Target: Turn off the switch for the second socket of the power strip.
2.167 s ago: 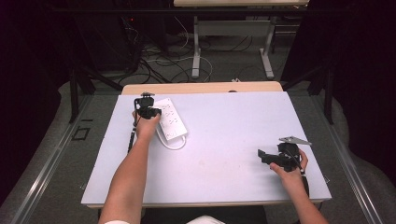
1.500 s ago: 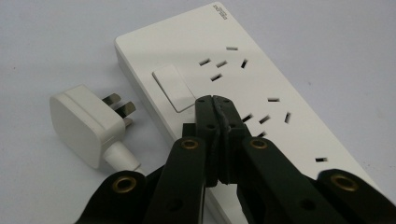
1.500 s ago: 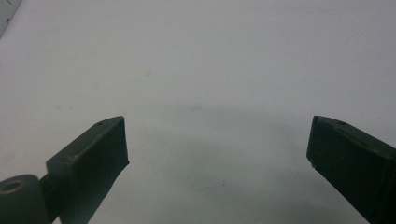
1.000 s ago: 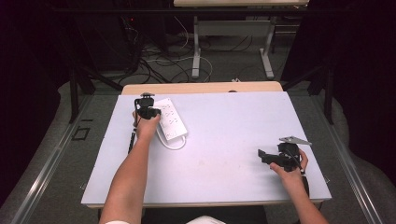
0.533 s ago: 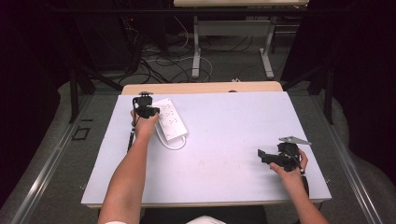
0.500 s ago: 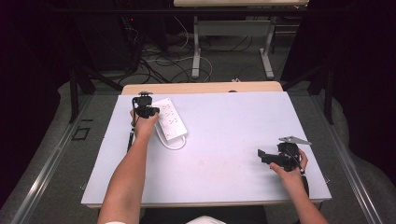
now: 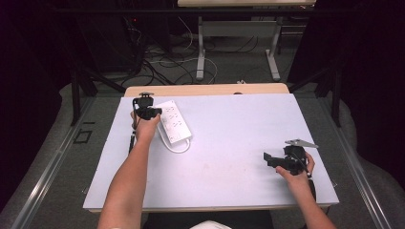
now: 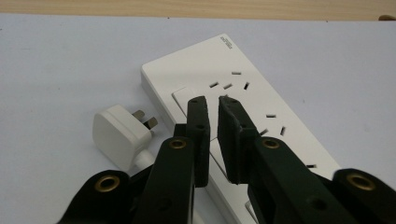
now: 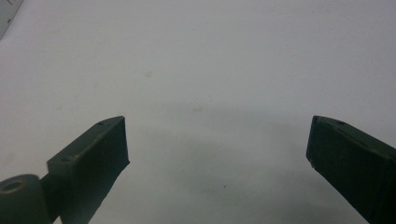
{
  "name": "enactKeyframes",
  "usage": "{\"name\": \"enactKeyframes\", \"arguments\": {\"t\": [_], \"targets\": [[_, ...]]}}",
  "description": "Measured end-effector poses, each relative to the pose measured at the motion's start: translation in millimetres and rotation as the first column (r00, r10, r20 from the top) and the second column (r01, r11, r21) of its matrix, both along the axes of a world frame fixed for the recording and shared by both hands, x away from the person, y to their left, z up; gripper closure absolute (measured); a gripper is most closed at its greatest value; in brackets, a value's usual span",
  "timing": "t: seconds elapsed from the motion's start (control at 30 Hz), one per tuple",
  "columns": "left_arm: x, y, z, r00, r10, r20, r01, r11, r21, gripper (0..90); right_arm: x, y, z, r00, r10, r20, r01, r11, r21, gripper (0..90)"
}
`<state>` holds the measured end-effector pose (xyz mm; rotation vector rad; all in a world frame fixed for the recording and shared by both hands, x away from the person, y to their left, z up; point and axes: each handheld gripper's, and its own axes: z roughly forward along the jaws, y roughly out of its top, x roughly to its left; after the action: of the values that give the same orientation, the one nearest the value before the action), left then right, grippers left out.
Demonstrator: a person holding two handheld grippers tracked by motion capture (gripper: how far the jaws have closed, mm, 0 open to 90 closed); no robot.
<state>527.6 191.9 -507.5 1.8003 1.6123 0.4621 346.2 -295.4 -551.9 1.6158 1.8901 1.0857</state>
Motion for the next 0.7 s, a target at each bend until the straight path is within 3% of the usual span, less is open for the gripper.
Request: {"name": "enactKeyframes", "arguments": {"t": [0.37, 0.7], "targets": [[-5.4, 1.6, 8.4, 0.9991, -0.012, 0.040, 0.013, 0.9999, -0.010, 74.6, 0.3, -0.1, 0.4, 1.0000, -0.001, 0.003, 0.001, 1.0000, 0.000, 4.9], [-10.2, -0.3, 14.9, 0.9983, -0.028, 0.052, 0.030, 0.9990, -0.032, 64.5, 0.5, 0.2, 0.9, 1.0000, 0.000, 0.001, 0.000, 1.0000, 0.001, 4.9]]}}
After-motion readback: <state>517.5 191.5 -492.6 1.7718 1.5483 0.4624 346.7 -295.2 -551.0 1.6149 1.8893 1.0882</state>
